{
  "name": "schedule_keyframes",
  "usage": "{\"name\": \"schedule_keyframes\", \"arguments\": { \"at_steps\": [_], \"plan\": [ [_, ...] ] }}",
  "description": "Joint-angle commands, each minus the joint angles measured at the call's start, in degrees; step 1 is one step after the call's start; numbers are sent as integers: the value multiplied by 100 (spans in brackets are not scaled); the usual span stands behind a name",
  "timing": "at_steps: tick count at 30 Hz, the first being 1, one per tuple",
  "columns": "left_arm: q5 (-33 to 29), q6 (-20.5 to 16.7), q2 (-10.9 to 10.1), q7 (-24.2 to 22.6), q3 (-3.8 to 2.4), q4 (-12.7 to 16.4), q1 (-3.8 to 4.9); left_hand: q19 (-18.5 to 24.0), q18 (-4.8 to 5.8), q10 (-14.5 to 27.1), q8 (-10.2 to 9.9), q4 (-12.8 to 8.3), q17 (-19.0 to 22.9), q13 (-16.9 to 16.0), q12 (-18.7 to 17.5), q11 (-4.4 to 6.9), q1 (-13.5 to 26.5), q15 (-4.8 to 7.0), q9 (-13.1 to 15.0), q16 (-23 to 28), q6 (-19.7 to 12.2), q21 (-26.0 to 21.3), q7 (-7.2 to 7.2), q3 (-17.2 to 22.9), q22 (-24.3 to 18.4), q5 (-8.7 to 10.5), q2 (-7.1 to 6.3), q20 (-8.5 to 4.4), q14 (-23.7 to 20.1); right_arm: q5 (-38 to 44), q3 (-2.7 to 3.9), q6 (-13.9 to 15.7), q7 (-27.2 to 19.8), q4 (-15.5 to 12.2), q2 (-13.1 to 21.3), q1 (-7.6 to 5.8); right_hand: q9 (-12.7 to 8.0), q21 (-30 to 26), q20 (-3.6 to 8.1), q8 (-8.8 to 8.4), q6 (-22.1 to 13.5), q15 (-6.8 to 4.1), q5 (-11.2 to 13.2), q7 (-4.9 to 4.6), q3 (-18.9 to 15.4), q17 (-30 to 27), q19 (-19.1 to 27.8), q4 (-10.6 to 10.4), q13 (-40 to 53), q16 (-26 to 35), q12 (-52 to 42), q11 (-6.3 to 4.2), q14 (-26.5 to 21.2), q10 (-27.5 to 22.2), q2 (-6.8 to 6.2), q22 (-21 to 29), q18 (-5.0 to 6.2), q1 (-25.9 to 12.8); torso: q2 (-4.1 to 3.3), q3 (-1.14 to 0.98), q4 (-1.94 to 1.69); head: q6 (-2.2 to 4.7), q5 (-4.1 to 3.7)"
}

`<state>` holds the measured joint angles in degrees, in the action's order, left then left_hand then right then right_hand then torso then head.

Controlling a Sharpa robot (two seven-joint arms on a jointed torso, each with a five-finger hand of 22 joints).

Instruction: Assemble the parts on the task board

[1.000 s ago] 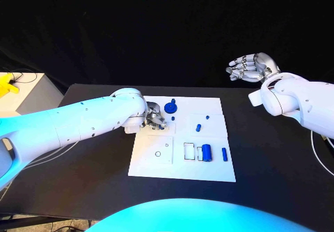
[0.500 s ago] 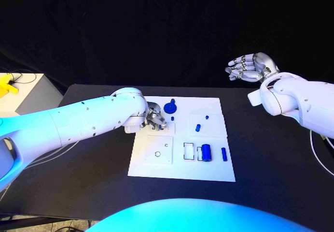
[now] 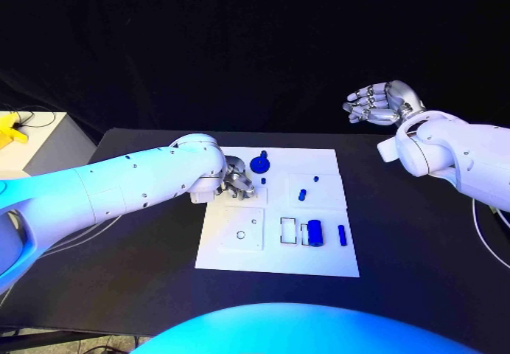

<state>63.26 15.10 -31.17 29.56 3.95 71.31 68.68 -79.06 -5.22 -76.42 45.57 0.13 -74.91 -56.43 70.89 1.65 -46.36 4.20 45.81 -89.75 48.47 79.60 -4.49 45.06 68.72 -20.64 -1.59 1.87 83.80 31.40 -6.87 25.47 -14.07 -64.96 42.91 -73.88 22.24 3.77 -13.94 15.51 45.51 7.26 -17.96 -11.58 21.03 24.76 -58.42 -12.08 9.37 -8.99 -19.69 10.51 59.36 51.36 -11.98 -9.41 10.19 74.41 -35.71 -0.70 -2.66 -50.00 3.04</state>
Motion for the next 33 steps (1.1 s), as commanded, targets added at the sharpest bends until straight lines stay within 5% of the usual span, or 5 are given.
{"name": "schedule_keyframes", "arguments": {
  "at_steps": [1,19,33],
  "plan": [
    [-43,116,36,-39,14,-14,-27,-34,94,-38,-29,93,-1509,-25,46,3,-242,26,-15,-25,249,18,240,12,6,48,329,8,620,-4,3,-76,-71,-8,-3,3,-9,-2,8,-24,-26,39,-46,-256,-12,-9,34,20,-12,37,11,4,11,40,-18,11,36,-52,-2,3,2,0,-3],
    [-122,117,29,-37,9,-83,-25,-39,96,-31,-81,328,-1509,-21,30,-3,-80,20,-92,-25,299,17,235,-19,17,105,378,14,620,-15,2,-84,-70,-7,-9,9,-12,-1,7,-24,-26,39,-79,-256,-8,-21,33,32,-32,45,10,4,13,41,-12,29,36,-44,-5,3,3,0,-7],
    [-386,-64,3,-55,-53,-43,-24,55,61,256,-135,76,-1509,447,-283,-44,-182,-3,-131,-25,92,-87,175,480,-152,43,293,34,620,-18,2,-104,-63,-5,-9,11,-14,-1,7,-25,-27,39,-104,-256,-6,-30,32,39,-47,51,8,4,16,42,-7,44,36,-44,2,4,2,0,-17]
  ]
}}
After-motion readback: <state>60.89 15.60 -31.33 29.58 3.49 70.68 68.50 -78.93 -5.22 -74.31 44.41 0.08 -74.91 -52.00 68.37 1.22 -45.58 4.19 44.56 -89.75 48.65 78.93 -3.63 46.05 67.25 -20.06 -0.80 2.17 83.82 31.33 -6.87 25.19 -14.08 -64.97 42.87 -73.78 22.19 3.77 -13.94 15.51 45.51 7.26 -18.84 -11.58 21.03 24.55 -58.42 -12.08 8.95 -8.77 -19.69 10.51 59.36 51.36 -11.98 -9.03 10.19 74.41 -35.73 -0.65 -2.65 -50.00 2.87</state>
